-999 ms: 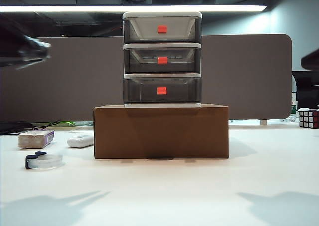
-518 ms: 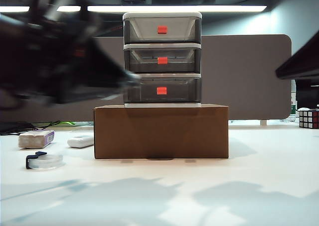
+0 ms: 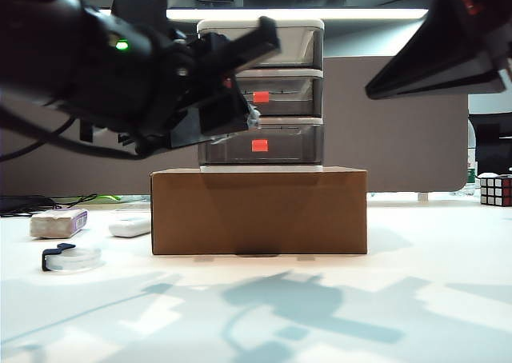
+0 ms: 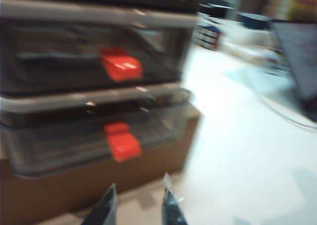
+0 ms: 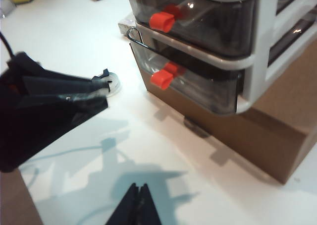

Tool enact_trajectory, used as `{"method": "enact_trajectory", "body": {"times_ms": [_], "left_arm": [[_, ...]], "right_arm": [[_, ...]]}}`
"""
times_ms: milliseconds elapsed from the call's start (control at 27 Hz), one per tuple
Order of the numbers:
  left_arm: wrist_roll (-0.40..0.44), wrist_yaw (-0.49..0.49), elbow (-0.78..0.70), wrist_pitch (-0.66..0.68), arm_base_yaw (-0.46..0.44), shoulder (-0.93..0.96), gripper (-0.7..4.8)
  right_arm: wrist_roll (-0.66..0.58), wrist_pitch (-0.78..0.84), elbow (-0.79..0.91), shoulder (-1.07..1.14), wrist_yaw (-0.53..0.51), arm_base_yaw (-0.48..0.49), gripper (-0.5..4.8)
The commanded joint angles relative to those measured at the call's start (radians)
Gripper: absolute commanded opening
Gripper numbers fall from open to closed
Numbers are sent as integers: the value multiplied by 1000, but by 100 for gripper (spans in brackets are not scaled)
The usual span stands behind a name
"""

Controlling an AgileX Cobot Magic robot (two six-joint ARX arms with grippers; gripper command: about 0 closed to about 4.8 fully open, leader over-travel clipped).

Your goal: Open the third layer of the drawer on the table, pick up the transparent tape on the table and put it in, and finally close the drawer.

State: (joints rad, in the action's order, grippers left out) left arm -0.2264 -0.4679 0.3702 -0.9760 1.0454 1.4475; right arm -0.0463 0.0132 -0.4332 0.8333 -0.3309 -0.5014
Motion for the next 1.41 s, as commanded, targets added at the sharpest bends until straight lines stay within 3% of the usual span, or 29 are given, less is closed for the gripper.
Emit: {"method": "enact_trajectory", "body": {"times_ms": [37, 185, 333, 518, 1036, 1406], "left_arm": [[21, -212, 81, -12, 67, 107, 111], [36, -444, 199, -13, 118, 254, 112], [-2, -499, 227, -53, 111, 317, 112], [1, -484, 250, -118, 108, 360, 112], [17, -497, 309, -85, 76, 376, 112], [17, -444, 314, -82, 42, 377, 112]], "right_arm": [[66, 48, -67, 86, -10, -2, -5], [78, 29, -166, 211, -13, 0, -5], [110, 47, -212, 261, -12, 0, -5], [134, 54, -232, 302, -12, 2, -5], [152, 68, -232, 317, -13, 2, -5], [152, 69, -232, 317, -12, 2, -5]]}}
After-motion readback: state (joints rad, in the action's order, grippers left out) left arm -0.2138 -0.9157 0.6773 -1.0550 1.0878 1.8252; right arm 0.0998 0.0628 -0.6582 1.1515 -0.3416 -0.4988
